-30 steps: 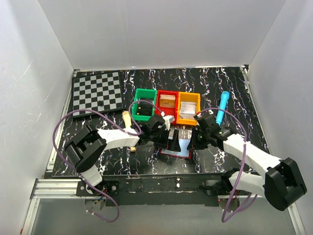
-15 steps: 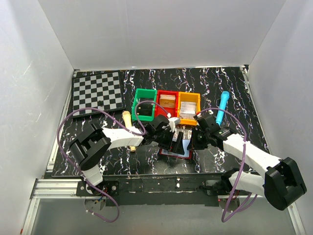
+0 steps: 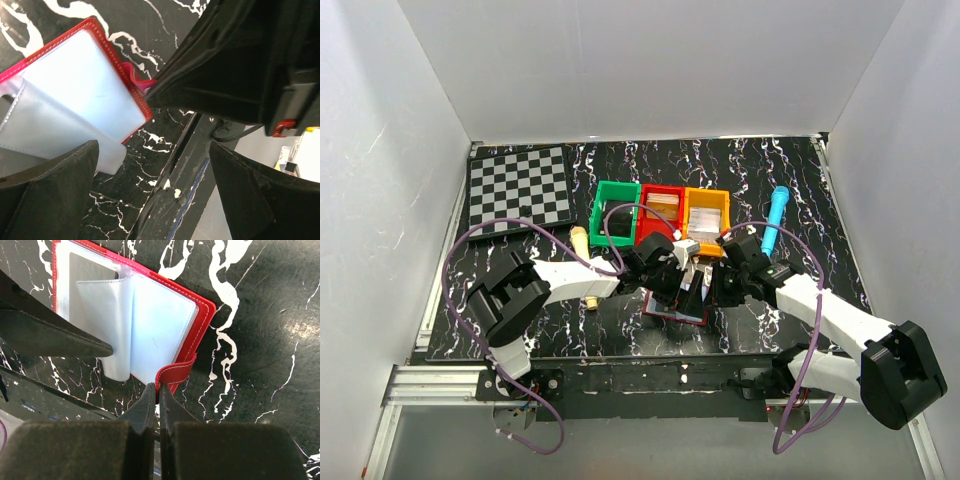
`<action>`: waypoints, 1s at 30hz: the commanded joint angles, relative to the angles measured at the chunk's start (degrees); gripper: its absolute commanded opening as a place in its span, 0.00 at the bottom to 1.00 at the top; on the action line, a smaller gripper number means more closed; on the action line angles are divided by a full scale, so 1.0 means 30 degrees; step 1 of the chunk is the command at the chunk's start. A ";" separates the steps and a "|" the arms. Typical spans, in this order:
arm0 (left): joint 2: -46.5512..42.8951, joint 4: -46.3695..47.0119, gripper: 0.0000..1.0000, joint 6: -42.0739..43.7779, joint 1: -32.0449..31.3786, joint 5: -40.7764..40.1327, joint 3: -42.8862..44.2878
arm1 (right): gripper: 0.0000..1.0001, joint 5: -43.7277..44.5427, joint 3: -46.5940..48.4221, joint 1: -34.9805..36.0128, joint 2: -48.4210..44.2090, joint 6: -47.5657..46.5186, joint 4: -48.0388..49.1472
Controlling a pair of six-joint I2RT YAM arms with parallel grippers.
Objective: Take the credit cards out of the card holder
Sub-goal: Remove the credit card from the card holder.
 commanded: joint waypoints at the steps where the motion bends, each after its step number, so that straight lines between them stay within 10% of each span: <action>1: 0.0443 0.0229 0.93 0.0549 -0.0335 0.0827 0.1075 | 0.01 -0.0048 -0.0263 -0.0077 -0.0073 -0.0304 0.0374; 21: 0.1969 -0.0971 0.92 0.2044 -0.1536 0.1447 0.4006 | 0.01 0.0363 -0.1639 -0.0486 -0.0601 -0.0188 0.0784; 30: -0.4647 0.0669 0.98 -0.0912 -0.0190 -0.3764 -0.1758 | 0.01 0.0246 -0.1640 -0.0604 -0.0747 -0.0275 0.0843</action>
